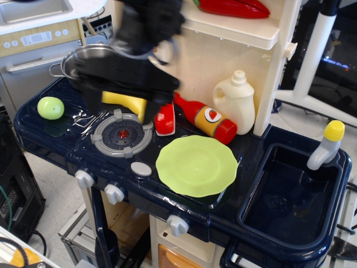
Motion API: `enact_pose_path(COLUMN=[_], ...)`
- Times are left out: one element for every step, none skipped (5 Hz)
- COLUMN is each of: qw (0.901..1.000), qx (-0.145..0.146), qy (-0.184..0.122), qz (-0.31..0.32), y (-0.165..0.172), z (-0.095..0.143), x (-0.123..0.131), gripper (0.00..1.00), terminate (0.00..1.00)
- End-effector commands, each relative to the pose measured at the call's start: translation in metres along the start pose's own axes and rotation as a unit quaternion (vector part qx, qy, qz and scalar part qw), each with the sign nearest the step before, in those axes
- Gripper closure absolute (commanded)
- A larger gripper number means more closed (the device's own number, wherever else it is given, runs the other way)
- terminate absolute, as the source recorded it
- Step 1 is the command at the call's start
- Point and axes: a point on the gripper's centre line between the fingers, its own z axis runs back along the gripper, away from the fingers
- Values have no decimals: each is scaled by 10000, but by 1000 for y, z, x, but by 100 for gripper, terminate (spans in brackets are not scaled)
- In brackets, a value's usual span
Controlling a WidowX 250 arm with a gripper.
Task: Put pear on plate
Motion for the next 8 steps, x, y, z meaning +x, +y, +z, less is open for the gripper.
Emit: enact_pose_path(qw=[9989, 9979, 9971, 9963, 9956, 9949, 9934, 9946], qx=[-455, -645, -725, -822, -878, -976, -1109, -1020], qy=[-85, -71, -199, -167, -193, -52, -37, 168], qz=[30, 9, -102, -209, -253, -247, -286, -126], y=[71, 103, 99, 107, 111, 110, 108, 102], z=[-34, -60, -74, -82, -95, -110, -124, -119], x=[39, 65, 69, 75, 76, 77, 76, 80], gripper=[0, 0, 0, 0, 0, 0, 0, 100], terminate=[0, 0, 0, 0, 0, 0, 0, 0])
